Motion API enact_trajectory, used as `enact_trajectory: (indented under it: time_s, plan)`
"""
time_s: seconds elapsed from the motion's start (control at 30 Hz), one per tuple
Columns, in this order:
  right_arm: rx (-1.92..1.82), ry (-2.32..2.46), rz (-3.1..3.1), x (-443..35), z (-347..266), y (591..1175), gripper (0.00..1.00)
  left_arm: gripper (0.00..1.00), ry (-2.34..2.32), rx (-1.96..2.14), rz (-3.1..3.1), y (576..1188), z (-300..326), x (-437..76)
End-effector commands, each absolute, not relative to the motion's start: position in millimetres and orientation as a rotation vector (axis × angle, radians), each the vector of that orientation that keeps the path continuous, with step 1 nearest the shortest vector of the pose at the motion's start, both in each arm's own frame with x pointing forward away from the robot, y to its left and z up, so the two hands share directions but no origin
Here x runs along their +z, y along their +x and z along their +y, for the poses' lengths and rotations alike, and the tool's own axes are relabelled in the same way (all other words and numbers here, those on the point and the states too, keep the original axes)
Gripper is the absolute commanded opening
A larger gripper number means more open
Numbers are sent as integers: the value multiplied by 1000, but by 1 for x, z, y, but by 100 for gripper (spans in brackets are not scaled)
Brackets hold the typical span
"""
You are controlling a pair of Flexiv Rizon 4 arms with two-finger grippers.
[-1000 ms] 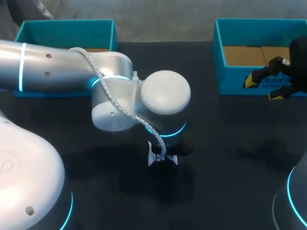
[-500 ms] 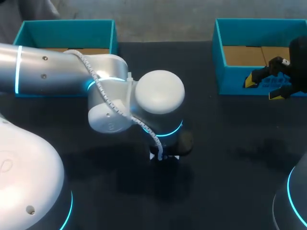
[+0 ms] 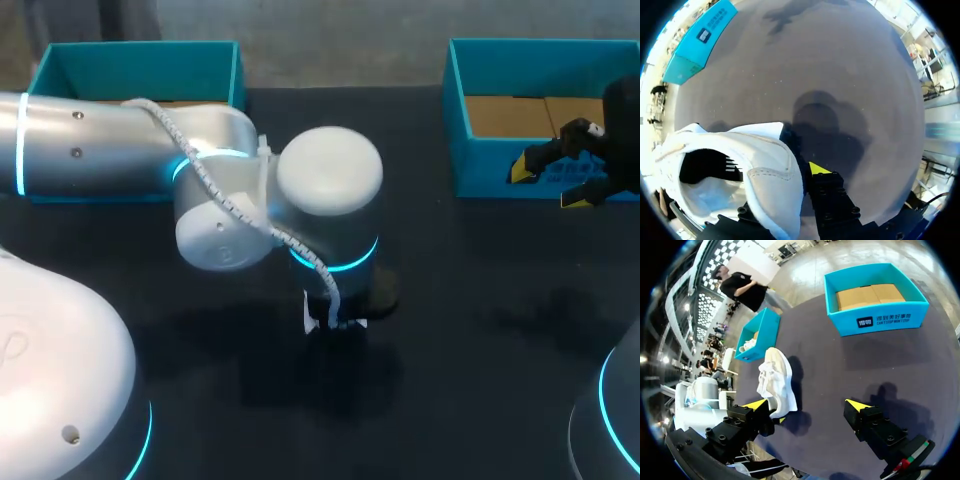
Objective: Take the shoe out of the shoebox, open the shoe tongue, remove and reinsert the insole, then place the shoe into the shoebox
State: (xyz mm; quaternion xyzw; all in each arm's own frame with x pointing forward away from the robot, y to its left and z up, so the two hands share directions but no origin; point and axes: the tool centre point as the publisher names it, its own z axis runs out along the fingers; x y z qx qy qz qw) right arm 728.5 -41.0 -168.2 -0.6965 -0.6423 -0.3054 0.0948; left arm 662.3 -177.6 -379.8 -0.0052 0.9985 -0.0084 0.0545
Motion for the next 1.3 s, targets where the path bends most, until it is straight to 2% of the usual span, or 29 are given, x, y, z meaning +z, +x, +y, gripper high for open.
enact_trajectory:
  time_s: [0.03, 0.87, 1.3]
  plan:
    - [-904, -2069, -1904, -169, -40, 729, 100, 0, -34, 16, 3081, 663, -178, -332]
    - [-904, -2069, -1904, -169, -40, 729, 100, 0, 3, 55, 3148, 669, -177, -177]
    - [-904, -2069, -1904, -169, -40, 729, 100, 0, 17, 74, 3141, 669, -178, -171]
